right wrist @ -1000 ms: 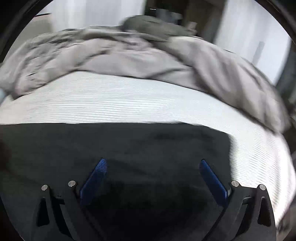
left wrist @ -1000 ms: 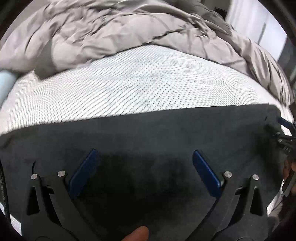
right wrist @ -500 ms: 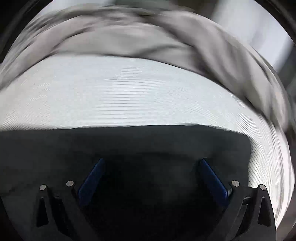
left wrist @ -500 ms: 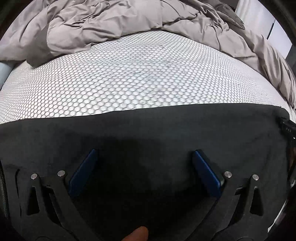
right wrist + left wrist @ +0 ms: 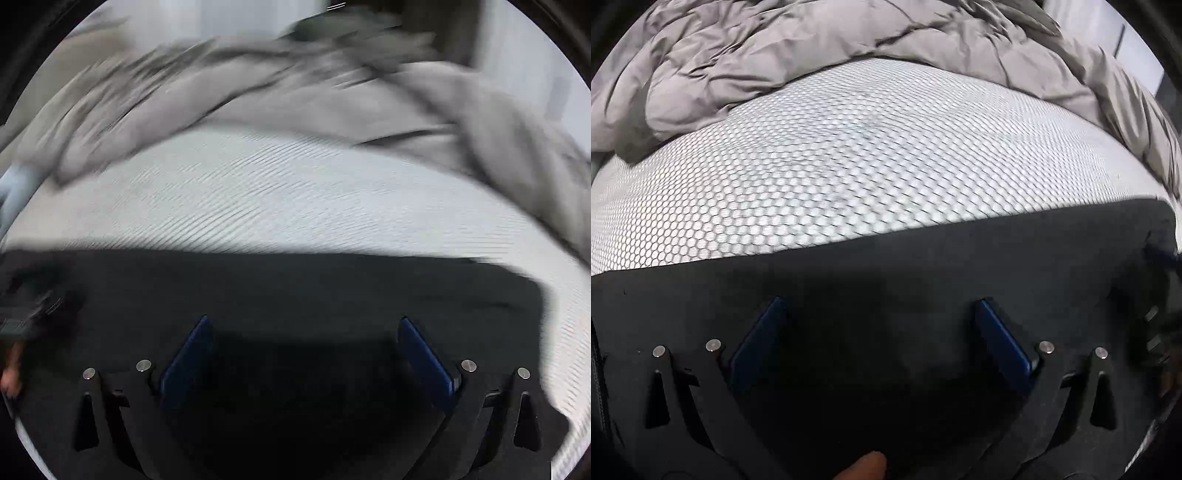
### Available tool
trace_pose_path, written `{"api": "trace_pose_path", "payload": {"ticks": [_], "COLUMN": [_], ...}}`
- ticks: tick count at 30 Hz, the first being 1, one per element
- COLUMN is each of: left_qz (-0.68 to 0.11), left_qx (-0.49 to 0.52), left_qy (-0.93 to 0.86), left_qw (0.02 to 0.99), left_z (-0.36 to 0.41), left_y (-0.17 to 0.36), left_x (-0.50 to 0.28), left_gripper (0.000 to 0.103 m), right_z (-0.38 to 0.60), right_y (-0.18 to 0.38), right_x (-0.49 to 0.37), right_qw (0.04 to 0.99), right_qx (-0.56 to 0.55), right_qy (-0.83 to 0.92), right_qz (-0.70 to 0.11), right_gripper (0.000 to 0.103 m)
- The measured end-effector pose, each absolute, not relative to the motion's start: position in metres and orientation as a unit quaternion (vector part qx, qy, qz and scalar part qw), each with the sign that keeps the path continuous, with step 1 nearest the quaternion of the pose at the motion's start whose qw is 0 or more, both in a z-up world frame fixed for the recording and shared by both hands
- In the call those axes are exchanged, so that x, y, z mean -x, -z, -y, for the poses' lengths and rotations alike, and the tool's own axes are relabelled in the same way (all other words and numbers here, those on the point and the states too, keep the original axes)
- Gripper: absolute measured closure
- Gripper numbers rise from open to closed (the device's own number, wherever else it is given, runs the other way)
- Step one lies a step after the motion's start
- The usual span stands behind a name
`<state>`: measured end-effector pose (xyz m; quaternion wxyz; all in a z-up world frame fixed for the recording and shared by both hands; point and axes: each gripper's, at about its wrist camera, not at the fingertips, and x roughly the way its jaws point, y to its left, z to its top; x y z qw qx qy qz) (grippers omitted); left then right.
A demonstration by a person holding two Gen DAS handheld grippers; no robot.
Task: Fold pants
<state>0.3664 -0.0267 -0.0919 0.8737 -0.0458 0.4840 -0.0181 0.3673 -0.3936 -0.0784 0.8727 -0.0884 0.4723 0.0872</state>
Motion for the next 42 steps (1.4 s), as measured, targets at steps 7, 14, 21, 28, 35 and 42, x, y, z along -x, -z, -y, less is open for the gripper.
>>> {"api": "trace_pose_path", "payload": {"ticks": [7,14,21,28,35,42], "left_qz": [-0.472,-0.417,-0.376,-0.419,-0.401,-0.452], "left_qx": [0.075,0.067,0.140,0.151,0.141,0.048], "left_qy": [-0.052,-0.024,-0.109,-0.190,-0.107,-0.011], "left_qw": [0.877,0.906,0.909,0.875,0.899,0.891], "left_z": [-0.069,-0.079,-0.200,-0.281,-0.239,-0.136], "left_y": [0.095,0.056,0.055,0.089,0.061,0.076], "left_x": [-0.336,-0.297,-0.240,-0.199,-0.168,-0.181], "left_gripper": [0.001,0.001,0.022,0.090,0.077,0.051], "right_z": [0.389,0.412,0.412,0.423,0.420,0.378], "right_y": [0.097,0.095,0.091,0.094,0.092,0.066], "right_x": [-0.356,-0.363,-0.352,-0.355,-0.350,-0.315], "right_qw": [0.864,0.865,0.866,0.865,0.869,0.865], "right_qx": [0.121,0.104,0.118,0.106,0.130,0.158], "right_qy": [-0.064,-0.059,-0.070,-0.085,-0.082,-0.146], "right_qz": [-0.484,-0.488,-0.480,-0.483,-0.471,-0.453], "right_gripper": [0.001,0.000,0.000,0.001,0.000,0.000]}}
